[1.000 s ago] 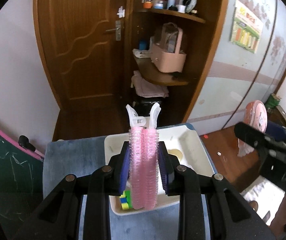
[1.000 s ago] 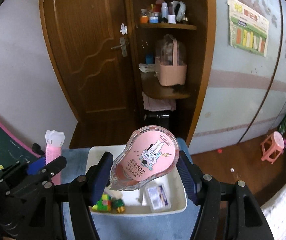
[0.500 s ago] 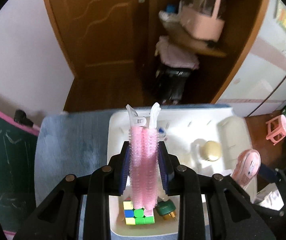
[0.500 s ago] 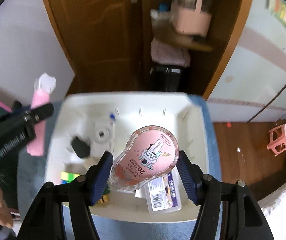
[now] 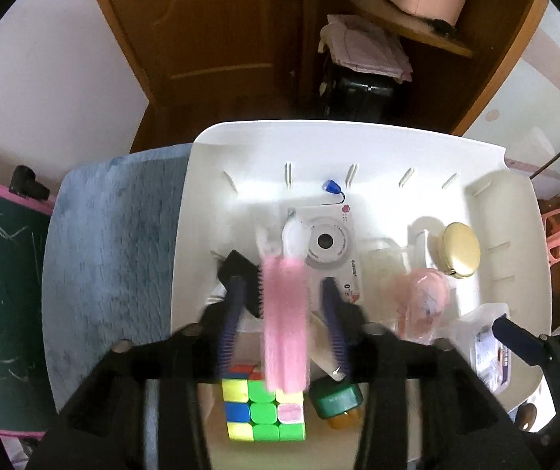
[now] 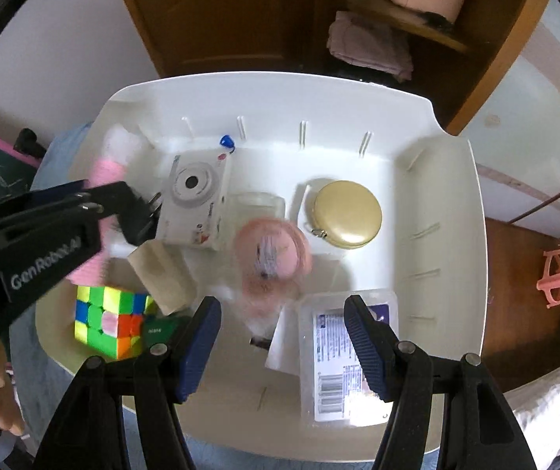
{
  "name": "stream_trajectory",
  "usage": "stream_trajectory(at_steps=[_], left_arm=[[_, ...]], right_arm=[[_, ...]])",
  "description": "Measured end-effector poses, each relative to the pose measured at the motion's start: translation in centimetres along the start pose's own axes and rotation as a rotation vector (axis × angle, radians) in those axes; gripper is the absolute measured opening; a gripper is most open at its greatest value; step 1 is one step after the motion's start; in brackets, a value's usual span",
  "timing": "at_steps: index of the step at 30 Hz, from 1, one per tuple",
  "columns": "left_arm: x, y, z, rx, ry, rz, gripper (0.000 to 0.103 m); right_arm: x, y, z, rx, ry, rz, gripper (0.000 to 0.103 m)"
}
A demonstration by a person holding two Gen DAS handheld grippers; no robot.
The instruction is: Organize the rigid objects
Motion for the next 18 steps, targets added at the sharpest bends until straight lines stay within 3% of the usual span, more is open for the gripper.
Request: stream_trajectory(at_steps=[1,3,11,18], left_arm=[[0.2,0.5,0.1,0.002,0.006,-0.012,0.071],[0.4,1.4,0.4,-0.003,0.019,-0.051,0.080],[2.7,5.2,2.0,-0.006,0.029,-0.102,0.081],[7.5,10.4,4.2,-0.003,0.023,-0.150,0.081]], right_arm=[[0.2,0.3,0.0,-0.007,-0.001,-0.003,0.070],[0.6,1.0,-0.1,-0.016,-0.009,-0.012,0.071],[3.6,4.2,0.6,-0.047,-0.029,-0.050,0.071],[7.6,8.3,2.1,-0.065,-0.055,-0.109,0.071]])
Point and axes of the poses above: each gripper's, at about its wrist camera, not at the fingertips, and y roughly against the way its jaws point, z to its left, x to its underside, the point moved 4 cm from there along -y, roughly the way its jaws point, and after that the axes turned 8 degrees about z, right-handed, at the moved point
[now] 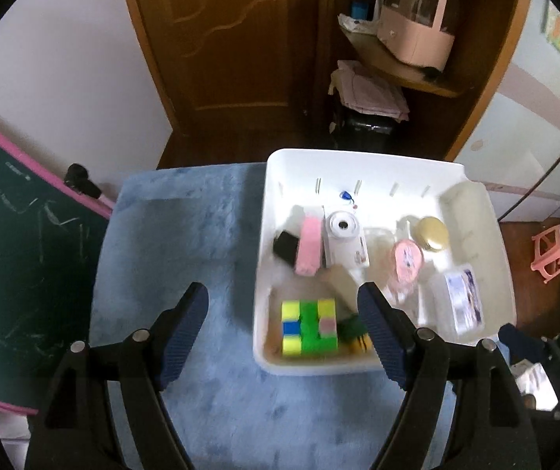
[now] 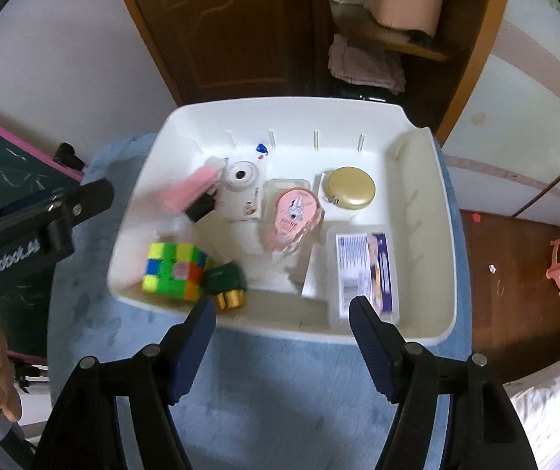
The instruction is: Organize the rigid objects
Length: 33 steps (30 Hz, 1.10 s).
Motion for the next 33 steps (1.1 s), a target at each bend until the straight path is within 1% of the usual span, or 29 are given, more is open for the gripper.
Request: stream_trajectory(at_steps=[3,5,8,11,14,17,21,26,29,31,33], left_arm=[[2.2,2.6,0.7,0.012,-0.018,-0.011,0.081],[3.7,4.0,1.2,0.007,-0.027,-0.018,0.081],[6.5,6.6,2.3,0.018,-0.029,-0.028,0.081],[8.7,8.7,3.1,0.022,-0.022,-0.051,0.081],[11.2,10.9,4.2,0.030,-0.014,-0.083,0.081],[13.0,12.1,4.8,0.046,-0.018,-0.093,0.081],[15.6,13.4,5.2,0.059,-0.035,-0.104,0.081],[17.7,14.5,5.1,0.051,-0.031,-0.111,0.081],[18.6,15.4,4.7,0.049,-0.030,-0.121,0.081],[19.0,15.9,4.4,0.034,-0.030,-0.131,0.081],[19.3,16.5,4.0,0.023,-0.017,-0.144,0.081]], right_arm=[[2.1,2.5,1.1,-0.001,-0.008,-0.037,0.071],[3.9,4.5,1.8,0.003,-0.014,-0.070,0.071],[6.4,7.0,2.6,0.005,-0.028,-0.105,0.071],[9.4,9.5,3.5,0.004,-0.059,-0.138,0.071],[12.0,11.4,4.3,0.026,-0.080,-0.172,0.071],[14.6,12.9,5.4,0.049,-0.105,-0.205,0.072],[17.7,14.6,6.5,0.034,-0.152,-0.229,0.072],[19.6,16.5,7.4,0.026,-0.156,-0.265,0.072],[19.8,17.7,7.6,0.011,-0.140,-0.290,0.072],[19.8,18.6,7.7,0.008,-0.126,-0.306,0.078],[19.9,19.5,7.8,0.018,-0.108,-0.322,0.080]])
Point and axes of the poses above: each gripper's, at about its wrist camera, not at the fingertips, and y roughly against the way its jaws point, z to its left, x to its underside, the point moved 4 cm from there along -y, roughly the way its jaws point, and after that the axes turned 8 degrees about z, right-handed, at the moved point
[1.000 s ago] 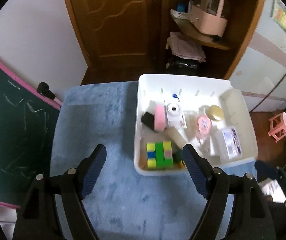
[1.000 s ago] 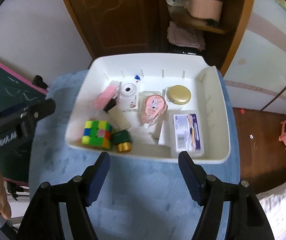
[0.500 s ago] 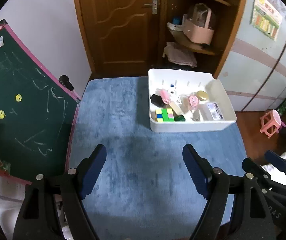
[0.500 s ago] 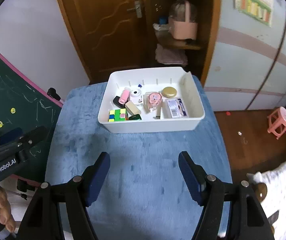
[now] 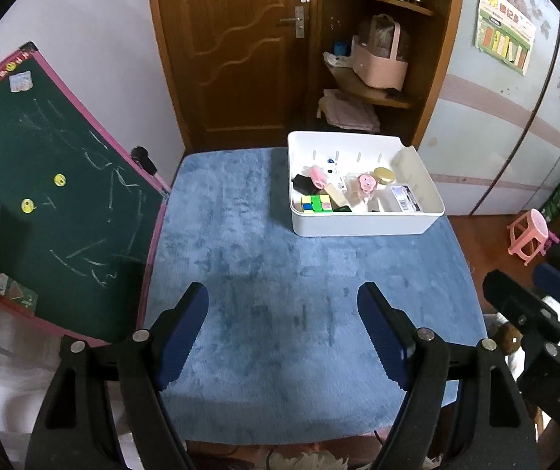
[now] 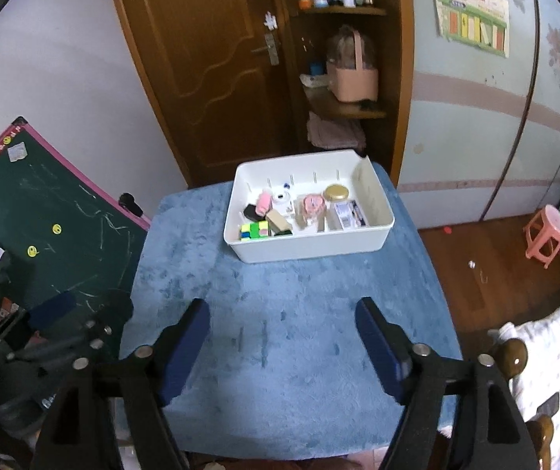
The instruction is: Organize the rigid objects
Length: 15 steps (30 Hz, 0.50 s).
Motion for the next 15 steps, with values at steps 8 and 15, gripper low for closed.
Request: stream_trajectory(at_steps=[8,15], left_arm=[[0.3,1.6,-1.1,-0.027,0.037,-0.030,0.081],[0.5,2.2,-1.2,-0.053,0.056,-0.041,0.081]], right_arm=[[-0.7,1.6,-0.6,-0.014,0.050,-0.003,0.080],[-1.1,1.6,-1.1,-0.033,0.060,-0.002,0.080]])
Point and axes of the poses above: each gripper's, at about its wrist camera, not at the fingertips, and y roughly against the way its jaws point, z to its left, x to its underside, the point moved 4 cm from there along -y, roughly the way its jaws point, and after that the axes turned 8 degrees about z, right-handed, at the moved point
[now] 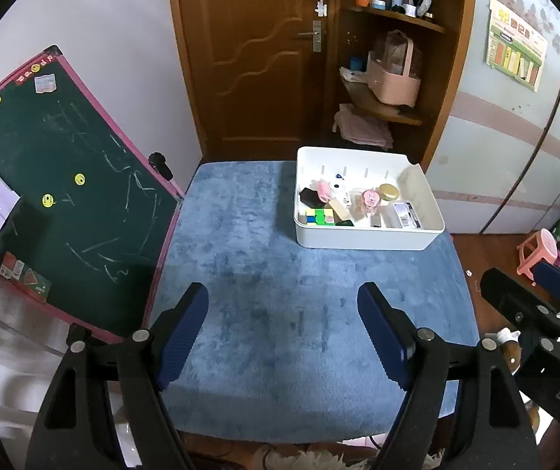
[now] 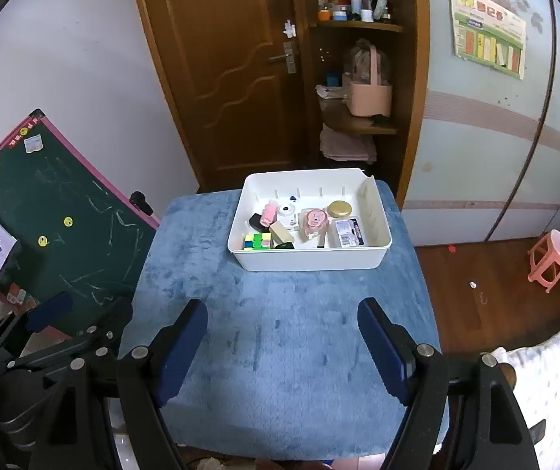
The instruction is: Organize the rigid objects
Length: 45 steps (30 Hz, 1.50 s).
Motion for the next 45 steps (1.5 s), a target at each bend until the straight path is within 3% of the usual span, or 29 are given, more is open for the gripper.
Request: stream_trajectory(at_steps=[45], left_arm=[[-0.6,-1.1,-1.0,0.011,-0.008,0.039,0.081]], right_arm=[[-1.4,-1.1,-0.1,0.012,-0.009,0.016,0.080]])
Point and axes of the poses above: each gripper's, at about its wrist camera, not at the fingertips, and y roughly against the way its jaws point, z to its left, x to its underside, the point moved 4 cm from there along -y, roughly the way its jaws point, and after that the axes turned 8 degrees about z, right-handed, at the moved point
